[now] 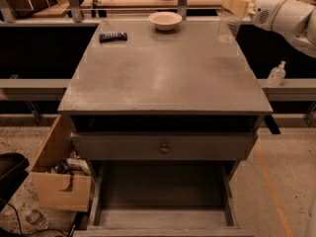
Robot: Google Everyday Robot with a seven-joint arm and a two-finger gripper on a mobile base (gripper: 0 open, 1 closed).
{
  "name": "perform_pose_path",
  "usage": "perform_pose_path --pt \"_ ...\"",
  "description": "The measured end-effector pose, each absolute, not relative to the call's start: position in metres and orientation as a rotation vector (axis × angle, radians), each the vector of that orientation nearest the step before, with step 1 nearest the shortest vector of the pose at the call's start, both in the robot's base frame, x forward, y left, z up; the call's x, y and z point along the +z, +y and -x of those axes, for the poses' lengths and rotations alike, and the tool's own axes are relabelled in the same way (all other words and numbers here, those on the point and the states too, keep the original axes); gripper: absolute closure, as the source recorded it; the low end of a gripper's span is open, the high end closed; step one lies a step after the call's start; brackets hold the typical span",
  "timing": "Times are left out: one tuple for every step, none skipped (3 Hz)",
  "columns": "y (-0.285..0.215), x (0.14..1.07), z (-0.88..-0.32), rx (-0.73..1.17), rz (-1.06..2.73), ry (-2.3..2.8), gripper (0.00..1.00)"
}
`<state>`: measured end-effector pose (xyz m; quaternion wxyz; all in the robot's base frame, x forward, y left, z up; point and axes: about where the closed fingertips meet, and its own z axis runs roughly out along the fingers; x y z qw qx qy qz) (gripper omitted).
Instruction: Place water bottle into middle drawer
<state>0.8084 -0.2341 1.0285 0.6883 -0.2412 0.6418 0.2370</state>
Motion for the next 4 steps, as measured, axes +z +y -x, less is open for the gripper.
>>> perform_pose_path --pt "-0.249 1.056 -0.754 0.510 0.527 1.373 1.00" --pt "-0.252 1.061 -0.694 0.503 0.522 1.319 1.00" --pt "-0.234 1.048 -0.635 0.533 0.558 1.283 1.00" --pt "-0.225 1.013 -0.567 0.558 0.609 1.313 1.00"
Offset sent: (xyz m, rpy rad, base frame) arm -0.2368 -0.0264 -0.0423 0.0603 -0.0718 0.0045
